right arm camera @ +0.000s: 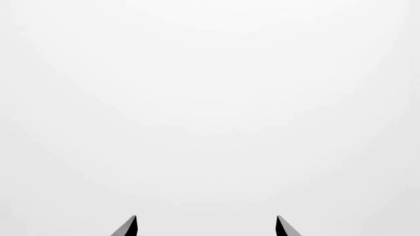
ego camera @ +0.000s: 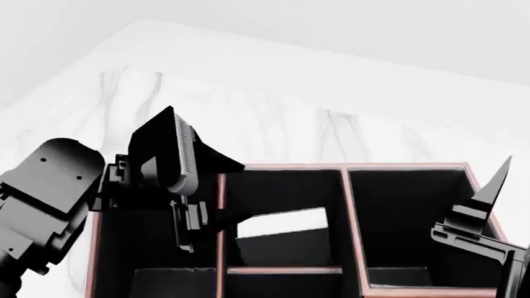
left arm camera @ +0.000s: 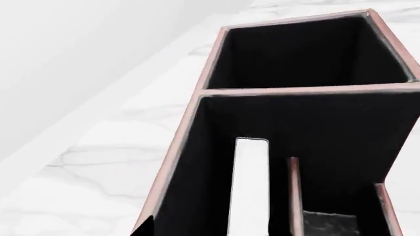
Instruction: Pick up the book and place it in the front compartment of the caddy.
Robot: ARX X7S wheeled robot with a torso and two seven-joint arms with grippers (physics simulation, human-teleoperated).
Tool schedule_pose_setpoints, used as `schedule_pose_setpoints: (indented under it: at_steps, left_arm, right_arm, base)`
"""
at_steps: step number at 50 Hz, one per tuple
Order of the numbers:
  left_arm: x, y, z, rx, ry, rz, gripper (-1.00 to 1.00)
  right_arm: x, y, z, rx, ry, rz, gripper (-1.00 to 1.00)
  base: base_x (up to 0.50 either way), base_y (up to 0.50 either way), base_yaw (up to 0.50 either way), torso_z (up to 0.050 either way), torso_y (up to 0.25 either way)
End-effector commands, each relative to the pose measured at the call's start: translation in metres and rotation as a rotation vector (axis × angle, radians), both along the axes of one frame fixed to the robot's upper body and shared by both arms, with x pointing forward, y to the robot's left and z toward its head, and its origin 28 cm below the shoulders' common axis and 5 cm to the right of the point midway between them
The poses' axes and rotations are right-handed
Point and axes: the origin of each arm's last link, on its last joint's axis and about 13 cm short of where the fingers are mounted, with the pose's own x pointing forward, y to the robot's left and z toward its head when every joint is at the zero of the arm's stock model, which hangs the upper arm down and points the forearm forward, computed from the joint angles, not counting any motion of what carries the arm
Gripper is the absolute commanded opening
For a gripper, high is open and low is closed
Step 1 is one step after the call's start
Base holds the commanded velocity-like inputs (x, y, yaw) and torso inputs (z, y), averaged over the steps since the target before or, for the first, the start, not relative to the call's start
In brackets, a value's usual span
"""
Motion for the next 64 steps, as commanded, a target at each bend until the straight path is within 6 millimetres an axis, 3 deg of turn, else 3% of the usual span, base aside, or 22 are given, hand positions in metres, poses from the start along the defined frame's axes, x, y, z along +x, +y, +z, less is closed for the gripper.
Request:
schedule_pose_setpoints:
  at_steps: [1,6,15,17,21,27,31,34,40,48,54,64]
  left_arm:
    - [-0.008,-0.015,-0.033,0.13,0.053,0.016,1.0]
    - [-0.014,-0.013,-0.031,0.122,0.05,0.01,1.0]
    - [-0.06,-0.012,-0.012,-0.037,-0.169,0.089,1.0]
    - [-0.068,-0.011,-0.009,-0.065,-0.224,0.157,1.0]
    - [-0.107,-0.004,0.006,-0.284,-0.342,0.328,1.0]
    - [-0.148,0.004,-0.009,-0.449,-0.434,0.542,1.0]
    - [-0.166,0.009,-0.007,-0.608,-0.485,0.716,1.0]
    - [-0.18,0.011,-0.007,-0.706,-0.622,0.856,1.0]
    - [-0.208,0.019,-0.004,-0.874,-0.711,1.011,1.0]
    - [-0.24,0.039,0.011,-1.109,-0.901,1.207,1.0]
    - [-0.252,0.046,0.017,-1.236,-0.99,1.291,1.0]
    - [-0.269,0.052,0.024,-1.363,-1.109,1.316,1.0]
  right_arm:
    - [0.0,-0.001,0.0,0.019,-0.001,0.007,1.0]
    - [0.0,-0.001,0.001,0.017,-0.001,0.009,1.0]
    - [-0.003,0.001,0.003,0.01,-0.017,0.01,1.0]
    - [-0.004,0.002,0.003,0.008,-0.026,0.007,1.0]
    - [-0.01,0.005,0.008,0.0,-0.073,0.001,1.0]
    - [-0.017,0.012,0.011,-0.018,-0.122,0.005,1.0]
    - [-0.022,0.017,0.014,-0.014,-0.166,0.007,1.0]
    - [-0.028,0.021,0.017,-0.012,-0.205,0.027,1.0]
    - [-0.039,0.027,0.021,-0.017,-0.301,0.03,1.0]
    - [-0.053,0.028,0.031,0.024,-0.456,-0.035,1.0]
    - [-0.057,0.026,0.036,0.043,-0.504,-0.082,1.0]
    - [-0.067,0.026,0.04,0.053,-0.622,-0.14,1.0]
  base:
    - [0.0,0.0,-0.01,0.0,0.0]
    - [0.01,0.0,-0.01,0.0,0.0]
    - [0.0,0.0,0.0,0.0,0.0]
    - [0.0,0.0,0.0,0.0,0.0]
    - [0.0,0.0,0.0,0.0,0.0]
    - [0.0,0.0,0.0,0.0,0.0]
    - [0.0,0.0,0.0,0.0,0.0]
    - [0.0,0.0,0.0,0.0,0.0]
    - [0.0,0.0,0.0,0.0,0.0]
    - [0.0,0.0,0.0,0.0,0.0]
    - [0.0,0.0,0.0,0.0,0.0]
    - [0.0,0.0,0.0,0.0,0.0]
